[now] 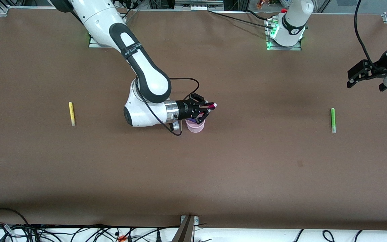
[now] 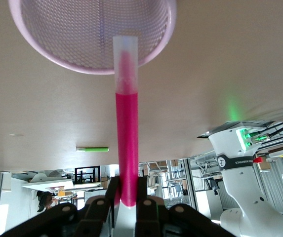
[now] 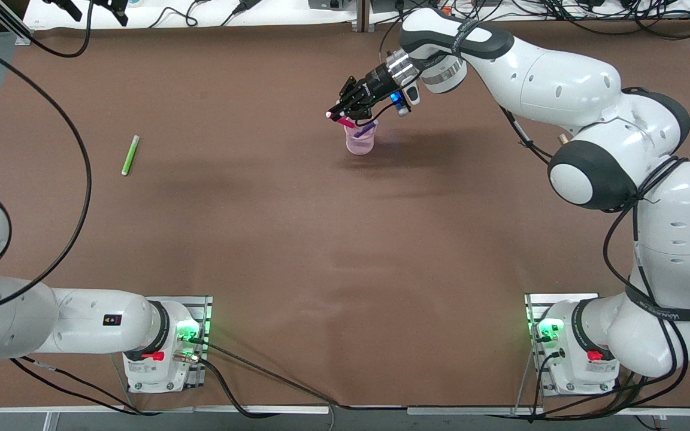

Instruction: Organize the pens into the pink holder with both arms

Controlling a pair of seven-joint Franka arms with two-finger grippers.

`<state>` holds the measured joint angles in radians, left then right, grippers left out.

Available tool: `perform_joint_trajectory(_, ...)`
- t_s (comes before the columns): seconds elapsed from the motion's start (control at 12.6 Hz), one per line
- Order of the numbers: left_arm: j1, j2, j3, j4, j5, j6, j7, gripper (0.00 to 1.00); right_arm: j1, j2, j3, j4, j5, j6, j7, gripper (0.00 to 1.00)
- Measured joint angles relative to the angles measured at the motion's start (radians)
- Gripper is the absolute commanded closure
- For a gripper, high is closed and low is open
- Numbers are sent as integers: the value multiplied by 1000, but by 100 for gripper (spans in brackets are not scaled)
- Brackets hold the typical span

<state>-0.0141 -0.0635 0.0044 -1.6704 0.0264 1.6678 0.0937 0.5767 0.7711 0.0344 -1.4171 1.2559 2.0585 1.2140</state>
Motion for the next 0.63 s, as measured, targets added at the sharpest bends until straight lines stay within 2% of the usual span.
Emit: perform_joint_trajectory(0.63,0,-2,1,-23,0,18,-8,0,-23,43,-3,-4,84,-3,-139,100)
